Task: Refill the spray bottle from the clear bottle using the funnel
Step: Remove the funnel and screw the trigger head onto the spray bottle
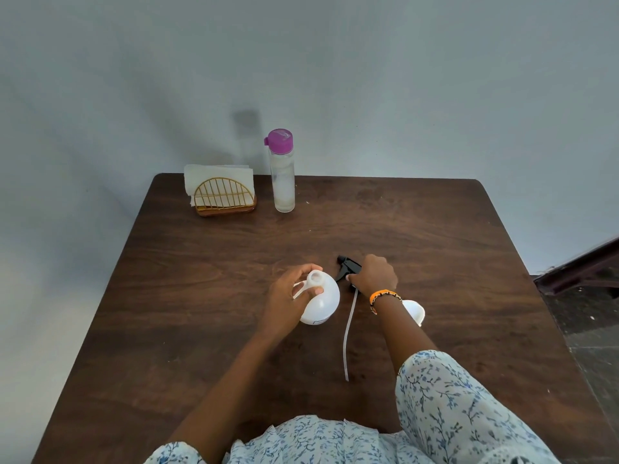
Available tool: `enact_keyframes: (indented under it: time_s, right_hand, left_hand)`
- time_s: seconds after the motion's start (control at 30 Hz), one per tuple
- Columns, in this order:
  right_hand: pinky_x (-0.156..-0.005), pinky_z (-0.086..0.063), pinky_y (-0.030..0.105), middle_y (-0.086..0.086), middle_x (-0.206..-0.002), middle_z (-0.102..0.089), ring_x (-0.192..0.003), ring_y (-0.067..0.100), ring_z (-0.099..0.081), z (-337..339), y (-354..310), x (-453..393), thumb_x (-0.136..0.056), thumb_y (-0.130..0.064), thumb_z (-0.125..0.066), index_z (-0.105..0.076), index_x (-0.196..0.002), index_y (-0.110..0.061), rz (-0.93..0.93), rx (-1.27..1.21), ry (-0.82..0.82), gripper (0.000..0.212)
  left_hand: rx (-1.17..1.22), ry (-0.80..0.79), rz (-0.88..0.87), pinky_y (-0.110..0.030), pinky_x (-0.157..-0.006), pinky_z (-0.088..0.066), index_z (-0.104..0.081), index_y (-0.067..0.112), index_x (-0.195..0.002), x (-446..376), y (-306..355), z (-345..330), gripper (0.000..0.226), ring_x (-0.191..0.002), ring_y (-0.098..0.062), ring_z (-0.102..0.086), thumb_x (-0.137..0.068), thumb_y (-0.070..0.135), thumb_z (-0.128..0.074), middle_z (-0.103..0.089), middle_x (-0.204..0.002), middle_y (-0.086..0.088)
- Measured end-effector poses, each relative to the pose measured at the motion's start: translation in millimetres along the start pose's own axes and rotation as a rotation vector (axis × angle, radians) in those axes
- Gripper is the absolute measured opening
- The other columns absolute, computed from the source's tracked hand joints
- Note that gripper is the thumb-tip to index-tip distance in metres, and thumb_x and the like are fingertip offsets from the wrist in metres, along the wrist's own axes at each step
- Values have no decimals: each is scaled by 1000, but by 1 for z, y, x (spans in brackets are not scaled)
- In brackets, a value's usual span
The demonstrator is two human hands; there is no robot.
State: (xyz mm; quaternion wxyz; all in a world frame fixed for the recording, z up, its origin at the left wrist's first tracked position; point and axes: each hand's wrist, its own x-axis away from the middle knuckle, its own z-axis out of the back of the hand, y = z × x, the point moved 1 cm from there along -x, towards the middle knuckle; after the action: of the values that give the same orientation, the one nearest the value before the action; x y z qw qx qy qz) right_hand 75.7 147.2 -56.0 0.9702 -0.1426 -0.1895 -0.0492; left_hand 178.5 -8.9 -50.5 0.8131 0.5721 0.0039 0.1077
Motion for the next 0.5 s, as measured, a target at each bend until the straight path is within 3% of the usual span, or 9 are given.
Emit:
enact_keyframes:
  time_s: [0.37,0.5]
  right_hand:
    - [-75,-50,37,14,-108,-63,-100,34,-60,-7,-3,-1,-72,-28,-72,-59,-101,-4,-57,-62,5,40]
    - [-72,-47,34,16,-102,-62,-98,36,-60,-2,-1,-8,-72,-32,-71,-58,-97,-2,-80,-188,-1,41]
  left_hand:
    - [-41,0,-28,-17,-84,-45,-58,24,-113,0,4,1,31,-107,-13,-54,-83,22,-66,-55,-114,12]
    - [-46,-18,-33,-18,-85,-46,-58,23,-113,-1,6,3,31,-105,-12,-53,-83,21,-66,-57,-115,10]
